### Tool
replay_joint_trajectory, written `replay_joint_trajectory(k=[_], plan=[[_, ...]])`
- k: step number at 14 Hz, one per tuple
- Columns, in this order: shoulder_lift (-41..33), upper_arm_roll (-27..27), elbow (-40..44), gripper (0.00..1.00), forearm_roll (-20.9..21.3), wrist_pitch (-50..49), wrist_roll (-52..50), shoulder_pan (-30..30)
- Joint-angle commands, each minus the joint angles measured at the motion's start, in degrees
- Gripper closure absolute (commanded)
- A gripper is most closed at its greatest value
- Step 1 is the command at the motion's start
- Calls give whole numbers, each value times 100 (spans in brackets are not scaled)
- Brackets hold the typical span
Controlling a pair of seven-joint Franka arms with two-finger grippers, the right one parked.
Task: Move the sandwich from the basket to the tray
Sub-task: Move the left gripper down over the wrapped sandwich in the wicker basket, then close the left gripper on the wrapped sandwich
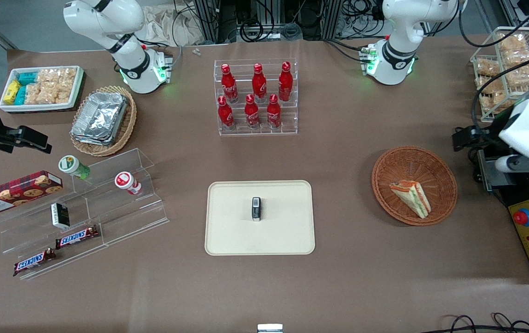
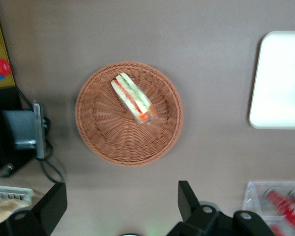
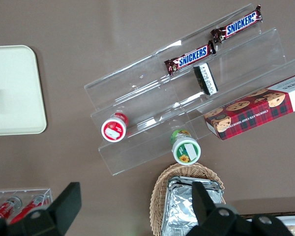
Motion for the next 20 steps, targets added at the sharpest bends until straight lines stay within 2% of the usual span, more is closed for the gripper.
replay_joint_trajectory(k=[1,4,9,13,20], plan=[[-85,-45,-637,0,-78,606,-1121,16],[-278,-98,-1586,0,-8,1511,-2475,25],[-262,-124,-3011,0,247,3235,-3953,16],[-60,-107,-3653,0,256,4185,-4192,78],[344,95,-3971,0,238,4898,-4315,87]])
